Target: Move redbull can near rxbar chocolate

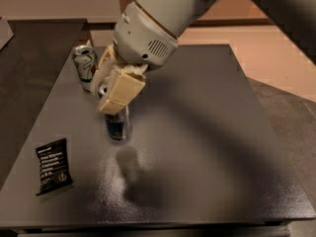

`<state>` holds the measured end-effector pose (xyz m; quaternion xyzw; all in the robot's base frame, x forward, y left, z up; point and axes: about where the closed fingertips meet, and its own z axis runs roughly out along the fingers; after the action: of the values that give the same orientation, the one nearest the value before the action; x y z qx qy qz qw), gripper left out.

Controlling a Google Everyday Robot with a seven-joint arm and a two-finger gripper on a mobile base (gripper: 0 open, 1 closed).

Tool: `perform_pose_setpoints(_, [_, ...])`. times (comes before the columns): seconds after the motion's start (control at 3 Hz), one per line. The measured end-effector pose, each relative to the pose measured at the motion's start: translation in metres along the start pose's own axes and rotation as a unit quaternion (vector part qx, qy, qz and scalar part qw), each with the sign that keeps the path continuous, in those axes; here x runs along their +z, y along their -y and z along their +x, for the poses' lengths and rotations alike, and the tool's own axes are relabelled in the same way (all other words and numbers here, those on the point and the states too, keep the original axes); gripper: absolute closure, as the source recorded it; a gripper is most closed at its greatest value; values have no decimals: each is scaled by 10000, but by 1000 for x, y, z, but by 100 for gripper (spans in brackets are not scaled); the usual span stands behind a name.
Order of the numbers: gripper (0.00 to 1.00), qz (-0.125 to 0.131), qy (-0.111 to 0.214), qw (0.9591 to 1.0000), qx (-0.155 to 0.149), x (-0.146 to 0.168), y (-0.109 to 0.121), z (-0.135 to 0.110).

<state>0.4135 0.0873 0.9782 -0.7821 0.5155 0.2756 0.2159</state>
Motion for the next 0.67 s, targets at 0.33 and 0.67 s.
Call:
perform_pose_setpoints(0.33, [100,-415,-11,9988,-267,36,5,-23])
perform_pose_setpoints(0.67, [100,-657,-45,9971,-391,58,8,-34])
